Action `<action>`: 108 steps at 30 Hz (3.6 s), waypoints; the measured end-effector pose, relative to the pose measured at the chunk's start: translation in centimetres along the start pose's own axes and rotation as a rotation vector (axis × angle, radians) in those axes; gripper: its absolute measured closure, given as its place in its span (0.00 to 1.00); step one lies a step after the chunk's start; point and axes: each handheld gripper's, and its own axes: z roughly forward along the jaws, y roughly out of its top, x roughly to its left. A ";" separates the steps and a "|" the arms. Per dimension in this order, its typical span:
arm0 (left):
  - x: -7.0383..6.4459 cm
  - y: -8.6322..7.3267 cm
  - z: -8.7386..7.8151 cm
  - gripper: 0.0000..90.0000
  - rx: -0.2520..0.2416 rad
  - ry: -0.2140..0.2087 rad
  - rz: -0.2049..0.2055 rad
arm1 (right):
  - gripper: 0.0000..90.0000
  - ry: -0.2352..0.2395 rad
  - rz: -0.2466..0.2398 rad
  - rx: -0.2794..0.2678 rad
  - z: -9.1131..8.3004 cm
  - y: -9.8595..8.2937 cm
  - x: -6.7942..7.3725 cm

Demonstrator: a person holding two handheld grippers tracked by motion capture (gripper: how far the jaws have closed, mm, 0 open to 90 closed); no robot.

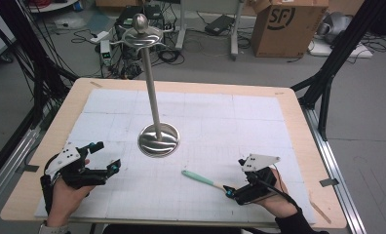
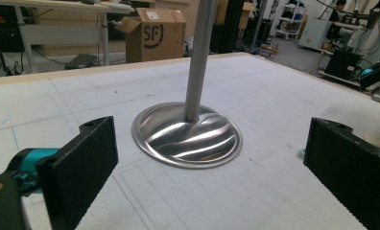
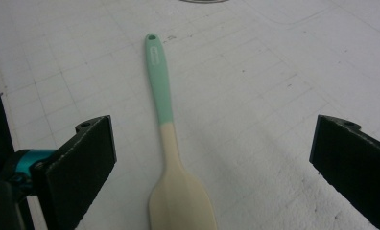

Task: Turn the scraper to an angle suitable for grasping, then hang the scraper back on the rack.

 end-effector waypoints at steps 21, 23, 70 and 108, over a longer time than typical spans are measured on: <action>0.2 0.0 -0.3 0.06 -0.015 0.005 0.008 | 0.39 0.126 -0.109 0.262 4.3 2.5 1.0; 0.2 0.0 -0.3 0.06 -0.014 0.007 0.005 | 0.46 0.127 -0.124 0.297 4.6 2.7 1.2; 0.4 -0.1 -0.3 0.06 -0.008 0.010 -0.007 | 0.89 0.196 -0.132 0.545 6.5 4.2 0.5; 0.3 0.2 -0.6 0.06 -0.038 -0.006 -0.018 | 0.89 0.178 0.130 -0.386 -0.2 6.2 -3.4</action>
